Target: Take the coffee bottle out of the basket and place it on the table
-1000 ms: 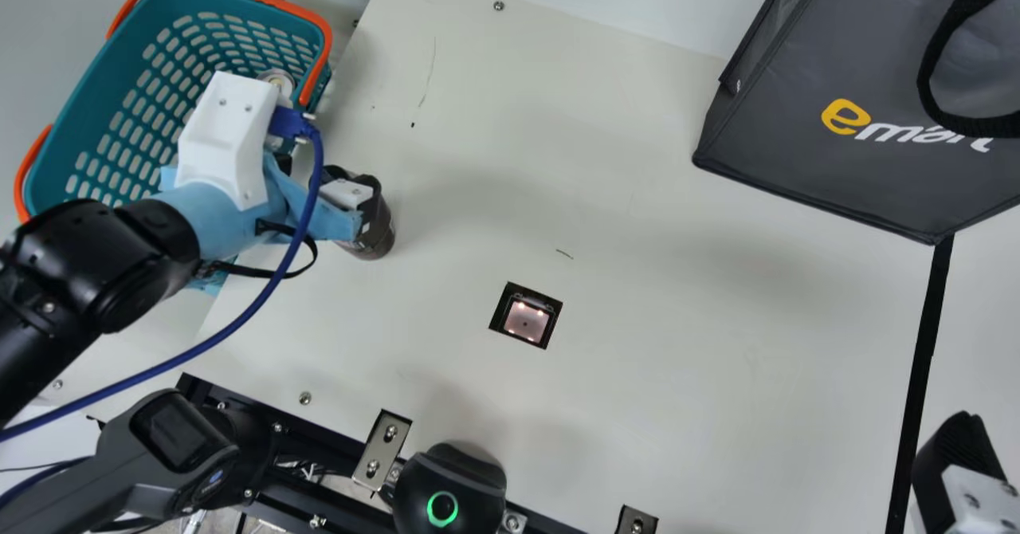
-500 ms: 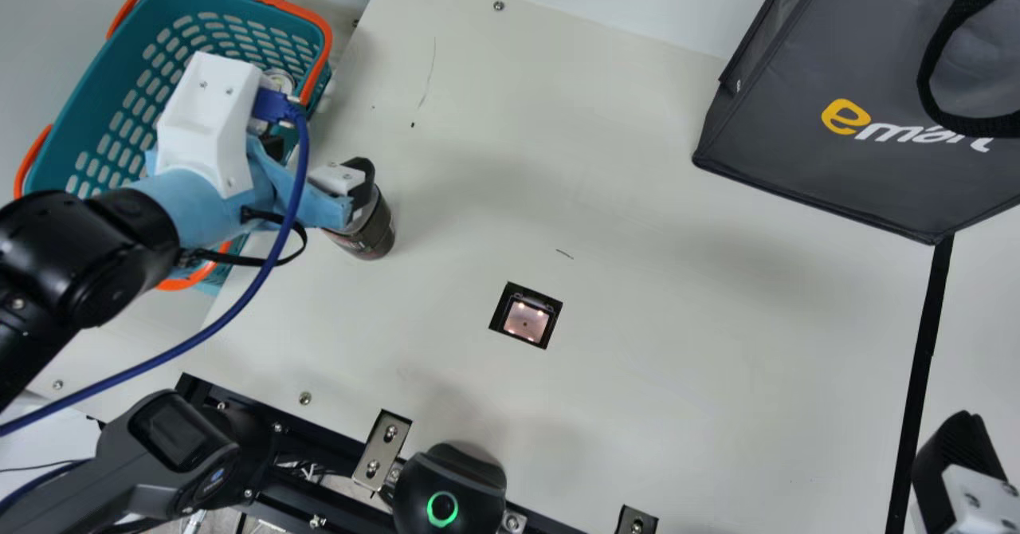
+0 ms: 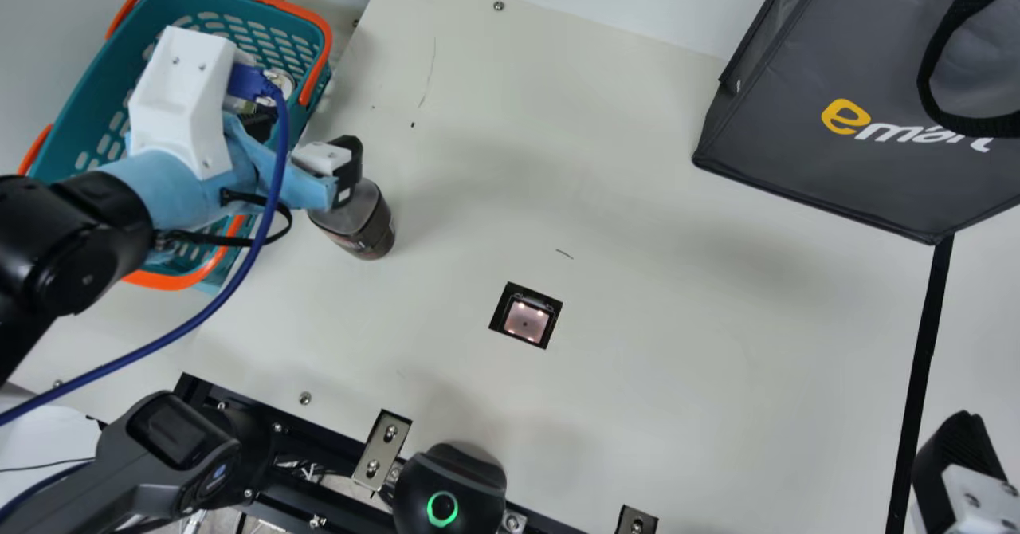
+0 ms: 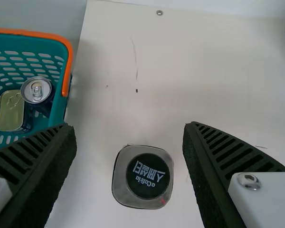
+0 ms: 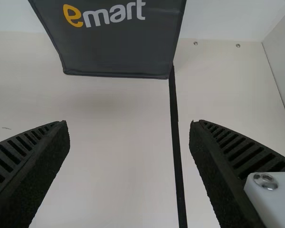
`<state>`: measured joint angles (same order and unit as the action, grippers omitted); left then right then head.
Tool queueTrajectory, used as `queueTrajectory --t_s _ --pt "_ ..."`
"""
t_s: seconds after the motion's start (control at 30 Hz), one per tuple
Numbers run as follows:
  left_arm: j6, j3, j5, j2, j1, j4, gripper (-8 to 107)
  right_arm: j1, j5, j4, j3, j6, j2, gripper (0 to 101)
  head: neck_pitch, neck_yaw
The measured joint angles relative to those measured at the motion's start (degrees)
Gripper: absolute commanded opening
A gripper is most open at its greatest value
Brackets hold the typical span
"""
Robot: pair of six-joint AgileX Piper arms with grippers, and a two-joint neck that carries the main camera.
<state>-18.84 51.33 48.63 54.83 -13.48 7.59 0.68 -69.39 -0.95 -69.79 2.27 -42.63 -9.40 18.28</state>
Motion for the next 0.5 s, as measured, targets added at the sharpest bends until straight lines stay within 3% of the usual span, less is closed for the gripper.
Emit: queueTrajectory --t_s 0.5 --pt "2.4 0.4 0.5 -0.3 1.2 -1.3 90 0.0 -0.1 0.0 0.0 0.0 0.0 91 0.0 0.0"
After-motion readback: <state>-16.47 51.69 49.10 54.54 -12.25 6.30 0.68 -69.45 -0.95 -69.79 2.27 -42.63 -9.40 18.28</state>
